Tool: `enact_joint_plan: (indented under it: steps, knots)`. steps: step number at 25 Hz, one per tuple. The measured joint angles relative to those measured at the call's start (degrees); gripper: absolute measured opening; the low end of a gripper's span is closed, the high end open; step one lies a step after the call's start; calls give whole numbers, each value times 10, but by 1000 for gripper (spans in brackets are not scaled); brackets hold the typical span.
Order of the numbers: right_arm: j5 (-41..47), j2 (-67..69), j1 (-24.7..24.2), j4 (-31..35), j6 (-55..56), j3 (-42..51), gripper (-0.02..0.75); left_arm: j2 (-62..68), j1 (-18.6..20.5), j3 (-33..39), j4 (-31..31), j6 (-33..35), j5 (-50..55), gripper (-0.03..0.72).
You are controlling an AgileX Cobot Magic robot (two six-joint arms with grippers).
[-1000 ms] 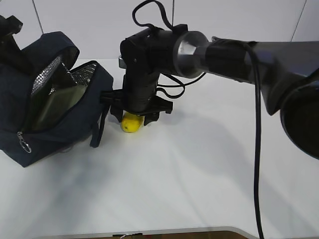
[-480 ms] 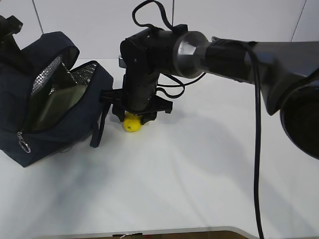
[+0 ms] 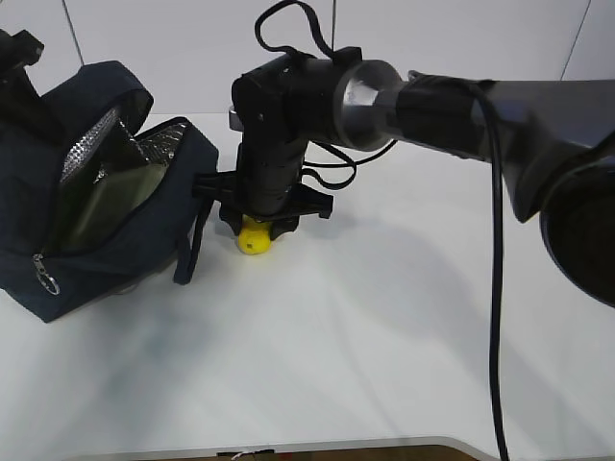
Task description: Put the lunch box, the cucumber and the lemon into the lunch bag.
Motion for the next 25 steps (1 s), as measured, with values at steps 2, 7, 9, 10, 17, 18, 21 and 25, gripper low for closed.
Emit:
enact_joint_plan:
  steps: [2, 7, 9, 10, 17, 18, 21, 25]
  knots:
    - [1, 0, 0, 0, 0, 0, 344, 0, 0, 0, 0, 0, 0, -4]
    - [16, 0, 0, -3, -4, 0, 341, 0, 0, 0, 0, 0, 0, -4]
    - [27, -2, 0, -4, -5, 0, 340, 0, 0, 0, 0, 0, 0, -4]
    - [33, -3, 0, -5, -6, 0, 340, 0, 0, 0, 0, 0, 0, -4]
    - [88, -26, 0, -8, -41, 0, 340, 0, 0, 0, 0, 0, 0, -4]
    - [100, -28, 0, -8, -45, 0, 339, 0, 0, 0, 0, 0, 0, -4]
    - [131, -30, 0, -9, -57, 0, 338, 0, 0, 0, 4, 0, -2, -4]
    - [157, -39, 0, -9, -66, 0, 337, 0, 0, 0, 13, 0, -7, -4]
